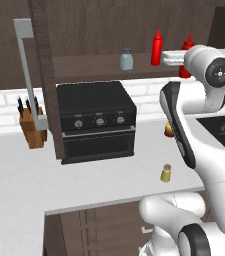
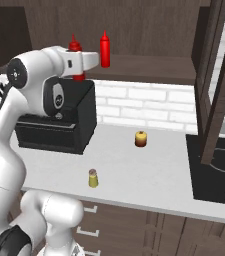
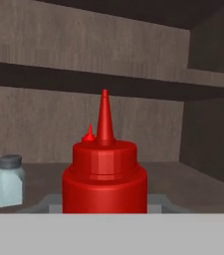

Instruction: Put the shaker and condiment bottle from the counter next to their counterparts in the cabinet.

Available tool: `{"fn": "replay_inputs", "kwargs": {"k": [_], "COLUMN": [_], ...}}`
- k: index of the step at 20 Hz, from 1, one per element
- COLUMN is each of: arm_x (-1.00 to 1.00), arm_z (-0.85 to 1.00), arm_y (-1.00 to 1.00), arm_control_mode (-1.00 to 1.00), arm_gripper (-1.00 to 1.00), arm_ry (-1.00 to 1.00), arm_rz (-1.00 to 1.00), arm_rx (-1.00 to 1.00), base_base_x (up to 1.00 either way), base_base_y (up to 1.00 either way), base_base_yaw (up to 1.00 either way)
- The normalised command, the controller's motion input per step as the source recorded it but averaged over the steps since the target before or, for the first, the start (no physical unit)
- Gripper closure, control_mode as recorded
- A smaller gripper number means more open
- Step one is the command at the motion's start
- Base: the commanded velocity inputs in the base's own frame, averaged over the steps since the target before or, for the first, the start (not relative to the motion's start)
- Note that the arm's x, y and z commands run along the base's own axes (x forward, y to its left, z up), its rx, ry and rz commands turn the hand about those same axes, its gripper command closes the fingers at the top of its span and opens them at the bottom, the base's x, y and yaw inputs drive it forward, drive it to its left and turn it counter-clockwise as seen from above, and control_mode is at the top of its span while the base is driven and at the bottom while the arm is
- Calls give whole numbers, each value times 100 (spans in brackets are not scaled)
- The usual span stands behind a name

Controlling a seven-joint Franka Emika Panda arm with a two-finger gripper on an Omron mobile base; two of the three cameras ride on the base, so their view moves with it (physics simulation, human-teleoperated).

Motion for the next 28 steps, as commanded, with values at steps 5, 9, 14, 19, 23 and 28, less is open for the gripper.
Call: {"fn": "replay_inputs", "kwargs": {"k": [5,9,14,19,23,28], "arm_x": [23,31,33,33,26,19], "arm_z": [0,0,0,0,0,0], "arm_y": [0,-3,-1,-3,-8,-21], "arm_control_mode": [-100,-100,-100,-100,-100,-100], "arm_gripper": [100,100,100,100,100,100], "arm_ry": [0,0,0,0,0,0], "arm_rz": [0,0,0,0,0,0], "arm_rx": [0,0,0,0,0,0], "base_base_x": [0,0,0,0,0,0], "base_base_y": [0,0,0,0,0,0], "base_base_yaw": [0,0,0,0,0,0]}}
